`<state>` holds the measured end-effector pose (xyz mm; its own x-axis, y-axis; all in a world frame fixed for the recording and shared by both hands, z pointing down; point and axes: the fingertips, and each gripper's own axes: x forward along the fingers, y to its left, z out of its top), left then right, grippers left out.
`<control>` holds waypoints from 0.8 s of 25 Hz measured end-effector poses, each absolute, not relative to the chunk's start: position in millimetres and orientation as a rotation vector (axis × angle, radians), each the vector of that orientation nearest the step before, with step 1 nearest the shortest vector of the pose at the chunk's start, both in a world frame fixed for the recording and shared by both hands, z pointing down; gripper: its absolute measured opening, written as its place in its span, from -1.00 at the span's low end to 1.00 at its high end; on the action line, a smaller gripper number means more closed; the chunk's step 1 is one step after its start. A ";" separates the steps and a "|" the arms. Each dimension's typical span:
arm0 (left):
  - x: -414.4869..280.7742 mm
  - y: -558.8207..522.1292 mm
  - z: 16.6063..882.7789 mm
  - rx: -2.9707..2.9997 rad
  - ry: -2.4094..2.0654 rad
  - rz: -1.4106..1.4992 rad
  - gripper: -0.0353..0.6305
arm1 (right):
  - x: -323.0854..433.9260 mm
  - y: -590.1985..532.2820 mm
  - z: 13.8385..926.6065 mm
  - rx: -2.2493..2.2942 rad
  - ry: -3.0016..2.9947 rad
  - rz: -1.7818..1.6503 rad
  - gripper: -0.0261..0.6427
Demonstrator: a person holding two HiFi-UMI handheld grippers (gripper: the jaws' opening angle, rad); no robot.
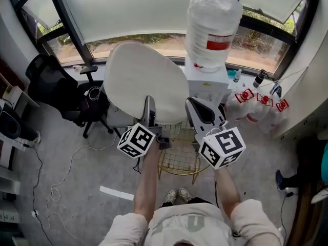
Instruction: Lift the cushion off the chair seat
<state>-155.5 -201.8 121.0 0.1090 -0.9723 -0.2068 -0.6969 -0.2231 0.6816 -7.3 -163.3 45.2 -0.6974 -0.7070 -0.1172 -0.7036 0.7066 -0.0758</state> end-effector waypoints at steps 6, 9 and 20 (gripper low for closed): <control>-156.3 -188.9 47.9 2.151 -1.921 -0.652 -0.75 | -18.7 -160.4 5.6 -1.147 2.720 0.060 -0.88; -153.9 -177.9 19.8 2.215 -2.054 -0.575 -0.75 | -23.4 -156.6 -4.3 -1.143 2.702 0.086 -0.88; -138.8 -123.8 -14.8 2.257 -2.497 -0.259 -0.75 | -9.6 -135.8 1.9 -1.205 2.664 0.079 -0.88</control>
